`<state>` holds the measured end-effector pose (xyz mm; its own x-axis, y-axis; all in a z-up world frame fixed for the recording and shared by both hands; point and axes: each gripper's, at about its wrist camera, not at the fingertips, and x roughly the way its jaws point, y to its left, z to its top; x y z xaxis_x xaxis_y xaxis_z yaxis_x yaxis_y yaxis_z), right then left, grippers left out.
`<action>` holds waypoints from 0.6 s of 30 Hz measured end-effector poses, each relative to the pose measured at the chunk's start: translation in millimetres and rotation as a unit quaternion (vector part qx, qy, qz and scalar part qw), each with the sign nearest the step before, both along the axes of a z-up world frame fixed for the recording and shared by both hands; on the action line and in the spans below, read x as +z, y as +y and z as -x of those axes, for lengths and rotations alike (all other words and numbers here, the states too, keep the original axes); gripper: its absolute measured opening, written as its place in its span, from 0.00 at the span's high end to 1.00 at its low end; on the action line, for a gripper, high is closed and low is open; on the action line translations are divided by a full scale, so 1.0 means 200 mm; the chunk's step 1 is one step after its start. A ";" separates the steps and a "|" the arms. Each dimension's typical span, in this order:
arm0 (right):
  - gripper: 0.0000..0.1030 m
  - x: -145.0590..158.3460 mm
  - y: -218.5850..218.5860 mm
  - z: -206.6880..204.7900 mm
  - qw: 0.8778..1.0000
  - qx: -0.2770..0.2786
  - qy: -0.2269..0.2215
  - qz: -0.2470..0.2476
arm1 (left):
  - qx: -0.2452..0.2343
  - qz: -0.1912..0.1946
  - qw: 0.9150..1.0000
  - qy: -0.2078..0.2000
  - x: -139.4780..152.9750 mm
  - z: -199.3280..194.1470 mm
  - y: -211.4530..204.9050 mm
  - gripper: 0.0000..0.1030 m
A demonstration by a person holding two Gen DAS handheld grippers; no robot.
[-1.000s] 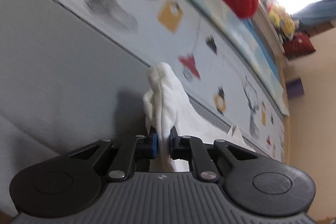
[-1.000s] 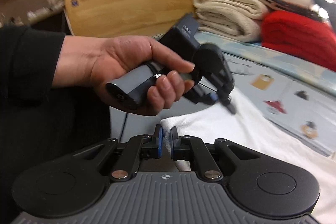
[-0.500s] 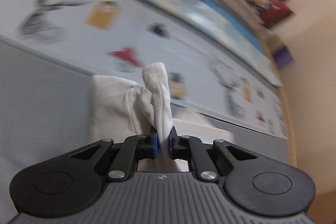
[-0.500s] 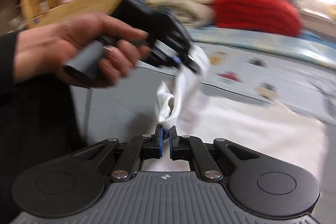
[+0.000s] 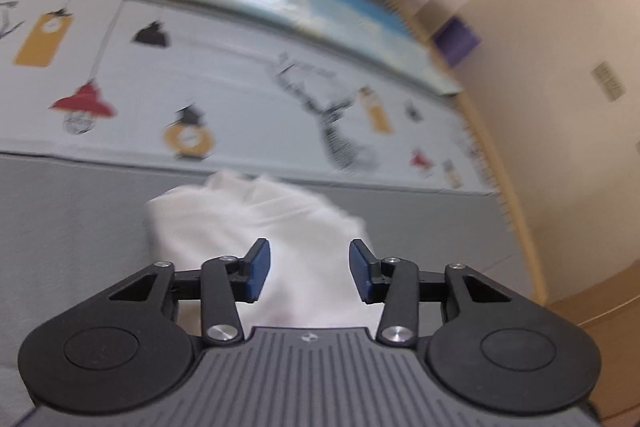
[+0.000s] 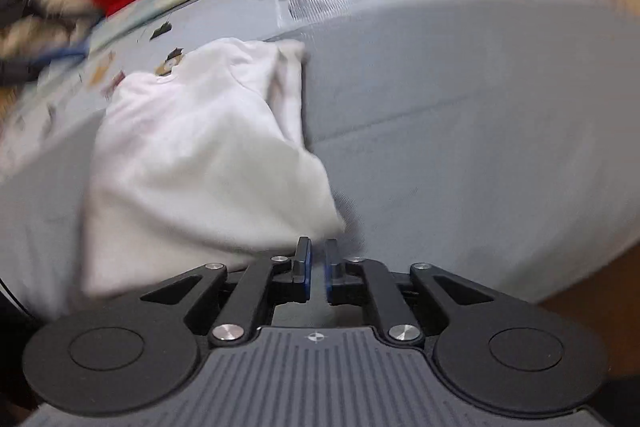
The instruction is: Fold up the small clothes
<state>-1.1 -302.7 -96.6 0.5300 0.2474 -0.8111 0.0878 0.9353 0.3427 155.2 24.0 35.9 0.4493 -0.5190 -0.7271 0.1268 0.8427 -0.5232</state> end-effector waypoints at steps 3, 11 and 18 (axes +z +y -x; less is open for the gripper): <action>0.68 0.01 -0.05 -0.02 0.997 -0.024 -0.028 -0.069 | -0.007 -0.023 1.000 0.017 -0.04 0.01 0.03 0.62; 1.00 -0.09 -0.09 -0.15 0.994 -0.064 -0.001 -0.092 | -0.098 -0.077 0.992 0.008 -0.08 0.12 -0.02 0.64; 1.00 0.02 -0.09 -0.07 0.996 -0.090 0.003 -0.023 | -0.190 -0.137 0.972 0.012 -0.20 0.20 -0.18 0.64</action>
